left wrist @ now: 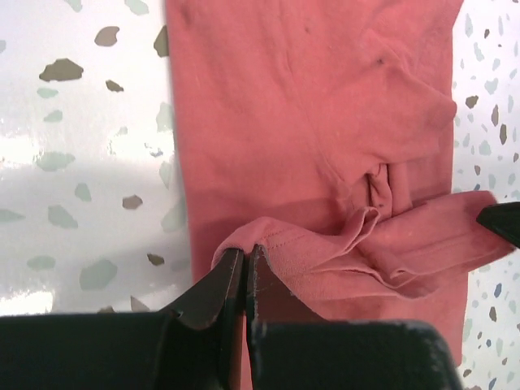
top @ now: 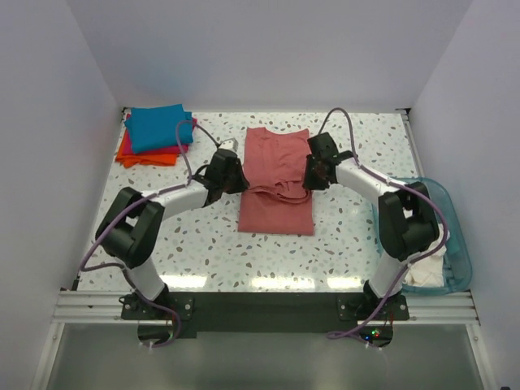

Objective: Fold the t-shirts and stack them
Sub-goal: Fold the tshirt

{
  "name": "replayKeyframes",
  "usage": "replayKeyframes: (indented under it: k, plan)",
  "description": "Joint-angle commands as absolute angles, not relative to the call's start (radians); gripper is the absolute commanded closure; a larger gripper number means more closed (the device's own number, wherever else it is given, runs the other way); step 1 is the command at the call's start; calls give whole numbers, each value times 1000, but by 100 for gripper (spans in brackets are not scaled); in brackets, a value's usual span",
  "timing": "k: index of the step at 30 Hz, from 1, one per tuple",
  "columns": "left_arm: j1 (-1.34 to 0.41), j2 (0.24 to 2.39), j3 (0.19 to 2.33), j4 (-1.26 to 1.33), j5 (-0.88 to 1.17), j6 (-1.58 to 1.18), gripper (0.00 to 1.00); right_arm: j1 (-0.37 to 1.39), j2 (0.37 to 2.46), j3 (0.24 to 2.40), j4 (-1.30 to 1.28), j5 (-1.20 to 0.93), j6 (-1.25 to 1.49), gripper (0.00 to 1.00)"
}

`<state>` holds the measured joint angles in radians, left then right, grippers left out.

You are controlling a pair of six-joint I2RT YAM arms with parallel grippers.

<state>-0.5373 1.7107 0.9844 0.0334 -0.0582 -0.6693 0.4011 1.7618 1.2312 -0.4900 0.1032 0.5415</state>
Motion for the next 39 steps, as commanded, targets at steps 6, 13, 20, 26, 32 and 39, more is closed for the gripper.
replayKeyframes:
  k: [6, 13, 20, 26, 32, 39]
  plan:
    - [-430, 1824, 1129, 132, 120, -611, 49, 308, 1816, 1368, -471, -12, 525, 43]
    - [-439, 1640, 1027, 97, 10, -626, 36, 362, 1608, 1197, -434, 70, 523, 42]
    - [-557, 1508, 905, 49, -97, -637, 72, 541, 1526, 1071, -394, 175, 531, 52]
    - [-660, 1557, 884, 69, -74, -658, 100, 557, 1647, 1120, -371, 153, 488, 60]
    - [-692, 1635, 888, 103, -51, -667, 100, 543, 1834, 1319, -439, 166, 431, 60]
    - [-690, 1742, 945, 84, -61, -647, 99, 424, 2023, 1538, -483, 108, 462, 59]
